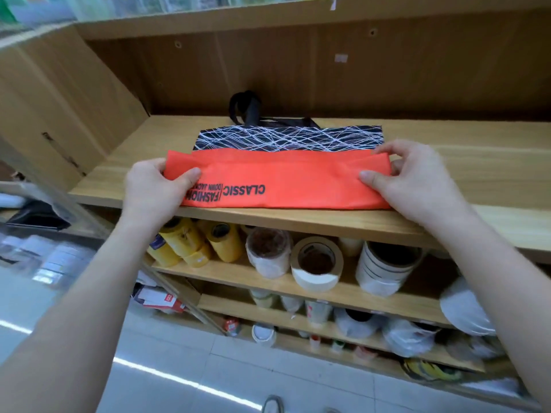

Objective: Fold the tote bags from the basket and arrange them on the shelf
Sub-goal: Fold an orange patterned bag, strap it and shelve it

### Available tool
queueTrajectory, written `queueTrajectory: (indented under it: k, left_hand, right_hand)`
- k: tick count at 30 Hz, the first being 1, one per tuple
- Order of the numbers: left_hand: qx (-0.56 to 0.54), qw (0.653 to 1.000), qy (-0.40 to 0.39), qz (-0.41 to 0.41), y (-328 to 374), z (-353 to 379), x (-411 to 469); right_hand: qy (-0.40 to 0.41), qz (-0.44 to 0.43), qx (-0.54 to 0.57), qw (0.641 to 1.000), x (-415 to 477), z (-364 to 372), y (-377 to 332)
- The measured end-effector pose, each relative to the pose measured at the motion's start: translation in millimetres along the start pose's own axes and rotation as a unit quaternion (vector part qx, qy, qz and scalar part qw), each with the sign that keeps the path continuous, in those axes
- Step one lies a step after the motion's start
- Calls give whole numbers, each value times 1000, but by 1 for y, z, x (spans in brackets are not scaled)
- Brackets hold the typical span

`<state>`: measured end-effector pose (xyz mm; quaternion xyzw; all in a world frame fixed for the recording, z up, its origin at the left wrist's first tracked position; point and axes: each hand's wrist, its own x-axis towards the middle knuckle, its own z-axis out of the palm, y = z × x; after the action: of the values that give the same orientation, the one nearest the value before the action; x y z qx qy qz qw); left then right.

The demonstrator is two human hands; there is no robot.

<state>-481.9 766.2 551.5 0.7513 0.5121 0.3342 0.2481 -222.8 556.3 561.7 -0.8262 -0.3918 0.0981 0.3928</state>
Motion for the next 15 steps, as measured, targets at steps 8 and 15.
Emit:
queueTrajectory:
  k: [8, 15]
  left_hand:
    - [100, 950, -138, 261, -13, -4, 11]
    - [138, 905, -305, 263, -21, -24, 18]
  right_hand:
    - [-17, -182, -190, 965, -9, 12, 1]
    - [-233, -195, -253, 919, -8, -6, 3]
